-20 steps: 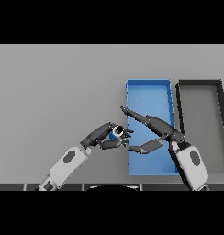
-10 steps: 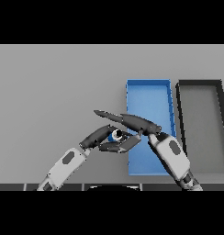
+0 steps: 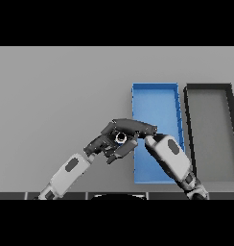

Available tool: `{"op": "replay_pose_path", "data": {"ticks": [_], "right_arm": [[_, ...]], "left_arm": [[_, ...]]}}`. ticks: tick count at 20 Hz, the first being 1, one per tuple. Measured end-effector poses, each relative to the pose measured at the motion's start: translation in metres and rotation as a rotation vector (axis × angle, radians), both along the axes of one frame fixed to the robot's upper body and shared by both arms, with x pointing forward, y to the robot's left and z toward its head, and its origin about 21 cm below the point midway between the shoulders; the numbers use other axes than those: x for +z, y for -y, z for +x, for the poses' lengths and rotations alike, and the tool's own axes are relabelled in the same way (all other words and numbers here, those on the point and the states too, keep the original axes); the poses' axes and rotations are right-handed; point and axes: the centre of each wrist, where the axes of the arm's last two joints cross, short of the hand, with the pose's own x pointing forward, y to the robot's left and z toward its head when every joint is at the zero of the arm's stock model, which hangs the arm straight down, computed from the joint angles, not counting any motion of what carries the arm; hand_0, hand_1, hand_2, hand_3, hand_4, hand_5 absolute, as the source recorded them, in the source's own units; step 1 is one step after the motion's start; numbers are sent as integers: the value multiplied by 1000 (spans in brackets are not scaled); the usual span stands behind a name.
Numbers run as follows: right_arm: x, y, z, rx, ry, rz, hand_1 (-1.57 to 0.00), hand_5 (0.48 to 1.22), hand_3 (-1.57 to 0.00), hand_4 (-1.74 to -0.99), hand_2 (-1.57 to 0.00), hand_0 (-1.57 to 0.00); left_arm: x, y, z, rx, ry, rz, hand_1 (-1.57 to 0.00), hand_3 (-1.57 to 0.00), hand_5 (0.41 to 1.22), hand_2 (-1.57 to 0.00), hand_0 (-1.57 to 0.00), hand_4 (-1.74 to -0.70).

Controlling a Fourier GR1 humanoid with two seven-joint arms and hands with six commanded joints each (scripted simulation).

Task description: Pick up the blue pipe and place it into the blue bin.

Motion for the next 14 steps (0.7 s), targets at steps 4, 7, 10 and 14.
{"op": "replay_pose_path", "data": {"ticks": [4, 7, 10, 14], "right_arm": [[-5, 1, -2, 19, 50, 91, -1454, 1059, -1410, -1447, -1459, -1456], [-5, -1, -7, 20, 80, 86, -1511, 1138, -1489, -1470, -1514, -1512], [-7, -1, -5, 0, 50, 128, -1540, 1179, -1529, -1483, -1542, -1541], [-4, -1, -6, -5, 30, 78, -1558, 1204, -1554, -1491, -1559, -1559]], "left_arm": [[-3, 1, 1, -4, -29, -92, -1426, -1405, 1221, -1348, -1438, -1706], [-3, -3, 1, -5, -40, -97, -1497, -1486, 1221, -1401, -1503, -1723], [-2, -5, 0, 4, -26, -92, -1083, -1066, 1221, -977, -1157, -1535], [0, -12, 5, -79, 70, 43, -443, -436, 1187, -399, -473, -1143]]}}
